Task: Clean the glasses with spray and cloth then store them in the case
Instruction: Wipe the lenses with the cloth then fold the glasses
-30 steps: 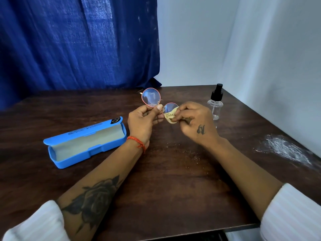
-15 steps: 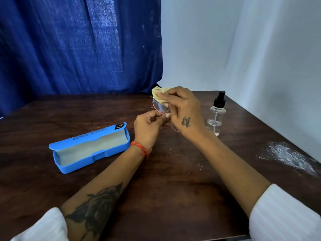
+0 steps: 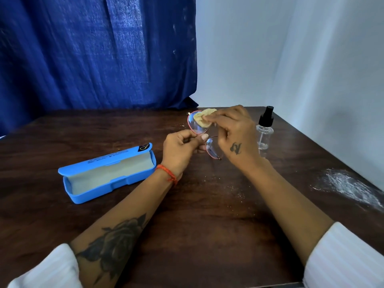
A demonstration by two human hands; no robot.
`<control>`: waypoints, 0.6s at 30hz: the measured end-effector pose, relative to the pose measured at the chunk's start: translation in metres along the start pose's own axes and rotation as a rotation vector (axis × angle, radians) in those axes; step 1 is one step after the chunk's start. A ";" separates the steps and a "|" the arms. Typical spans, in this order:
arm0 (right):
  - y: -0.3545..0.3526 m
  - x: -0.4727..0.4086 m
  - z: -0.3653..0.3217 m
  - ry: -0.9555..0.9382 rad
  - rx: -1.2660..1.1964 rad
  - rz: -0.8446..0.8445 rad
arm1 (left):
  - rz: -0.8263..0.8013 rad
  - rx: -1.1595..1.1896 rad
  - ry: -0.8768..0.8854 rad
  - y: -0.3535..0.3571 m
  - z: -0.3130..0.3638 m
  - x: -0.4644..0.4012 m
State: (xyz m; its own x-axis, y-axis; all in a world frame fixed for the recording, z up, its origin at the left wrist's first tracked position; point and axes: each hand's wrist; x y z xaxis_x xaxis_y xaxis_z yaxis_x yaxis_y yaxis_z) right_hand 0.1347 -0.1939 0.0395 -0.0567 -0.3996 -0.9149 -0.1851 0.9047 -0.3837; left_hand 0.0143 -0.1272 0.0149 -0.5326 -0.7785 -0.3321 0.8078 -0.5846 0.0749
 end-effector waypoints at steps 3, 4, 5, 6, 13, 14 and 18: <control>0.003 -0.001 -0.008 -0.012 0.038 0.004 | -0.016 -0.032 0.029 0.001 -0.001 0.001; 0.004 0.000 -0.011 -0.036 0.042 -0.008 | -0.021 -0.046 0.040 0.001 -0.001 0.001; 0.006 0.001 -0.013 -0.065 0.042 -0.036 | -0.022 -0.058 0.047 0.001 -0.002 0.001; 0.007 0.002 -0.013 -0.095 0.037 -0.073 | -0.016 -0.069 0.050 0.000 -0.003 0.001; 0.005 0.004 -0.006 -0.043 -0.139 -0.140 | 0.012 -0.021 0.010 -0.001 -0.006 -0.001; 0.003 0.004 -0.004 -0.014 -0.154 -0.142 | 0.004 -0.020 0.009 -0.001 -0.006 -0.002; 0.001 0.001 0.001 0.056 -0.121 -0.092 | -0.032 -0.031 0.010 -0.001 -0.004 0.000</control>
State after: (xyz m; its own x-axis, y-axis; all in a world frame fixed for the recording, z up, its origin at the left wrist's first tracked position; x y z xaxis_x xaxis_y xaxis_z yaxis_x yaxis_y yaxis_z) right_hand 0.1359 -0.1932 0.0382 -0.0881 -0.4908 -0.8668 -0.3085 0.8408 -0.4448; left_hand 0.0148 -0.1256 0.0116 -0.5557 -0.7571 -0.3434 0.7980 -0.6016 0.0350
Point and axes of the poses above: each hand's wrist, its own x-axis away from the middle knuckle, its own y-axis out of the palm, z = x × y
